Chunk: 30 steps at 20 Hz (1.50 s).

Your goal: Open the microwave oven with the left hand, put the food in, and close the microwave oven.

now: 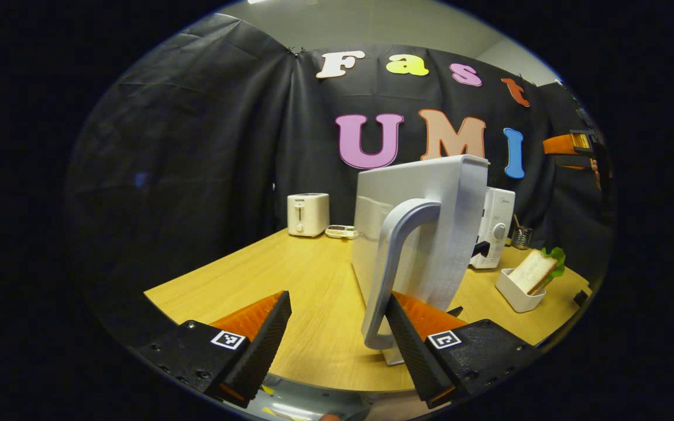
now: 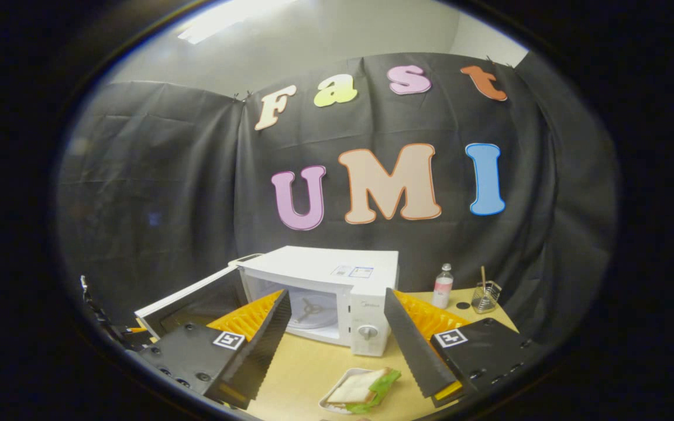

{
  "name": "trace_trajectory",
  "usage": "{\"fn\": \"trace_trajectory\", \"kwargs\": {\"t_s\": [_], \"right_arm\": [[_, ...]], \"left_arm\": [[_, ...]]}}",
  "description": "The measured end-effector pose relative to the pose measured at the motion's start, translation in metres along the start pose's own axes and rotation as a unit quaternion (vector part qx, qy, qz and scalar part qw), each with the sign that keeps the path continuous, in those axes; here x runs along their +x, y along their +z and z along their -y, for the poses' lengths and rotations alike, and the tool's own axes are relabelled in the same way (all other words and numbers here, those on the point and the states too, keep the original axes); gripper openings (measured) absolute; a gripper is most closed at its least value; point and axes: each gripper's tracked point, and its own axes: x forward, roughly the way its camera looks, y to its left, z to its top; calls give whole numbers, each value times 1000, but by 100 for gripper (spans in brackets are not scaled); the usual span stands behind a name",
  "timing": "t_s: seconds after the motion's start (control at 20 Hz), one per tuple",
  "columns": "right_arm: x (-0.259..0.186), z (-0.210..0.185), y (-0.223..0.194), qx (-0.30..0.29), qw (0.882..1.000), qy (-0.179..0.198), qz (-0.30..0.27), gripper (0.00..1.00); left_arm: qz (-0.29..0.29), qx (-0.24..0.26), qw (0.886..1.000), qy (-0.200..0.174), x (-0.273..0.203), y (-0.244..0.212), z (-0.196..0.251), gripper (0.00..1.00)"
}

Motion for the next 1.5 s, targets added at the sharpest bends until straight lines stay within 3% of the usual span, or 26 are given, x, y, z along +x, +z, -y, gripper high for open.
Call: {"fn": "trace_trajectory", "kwargs": {"t_s": [0.4, 0.7, 0.75, 0.95, 1.15, 1.25, 1.3, 1.5], "right_arm": [[15, 12, -45, 20, 999, -1, -48, 97], [16, 40, -106, 37, 987, -9, -159, 94], [13, 44, -120, 44, 981, -8, -189, 99], [1, 63, -162, 102, 948, -12, -303, 99], [-11, 77, -194, 163, 910, -24, -381, 99], [-13, 85, -211, 184, 892, -37, -411, 99], [-12, 87, -218, 195, 885, -39, -421, 99], [-9, 86, -240, 230, 861, -35, -453, 98]], "left_arm": [[36, -9, 990, 135, -28, 43, -97, 93], [89, -10, 980, 178, -37, 93, -118, 93], [96, -8, 979, 179, -37, 100, -118, 93], [124, 1, 975, 184, -32, 121, -119, 93], [141, -6, 976, 167, -24, 126, -110, 92], [148, -5, 976, 159, -19, 129, -107, 92], [152, -6, 976, 157, -18, 129, -106, 97], [151, -12, 977, 149, -11, 126, -106, 88]]}}
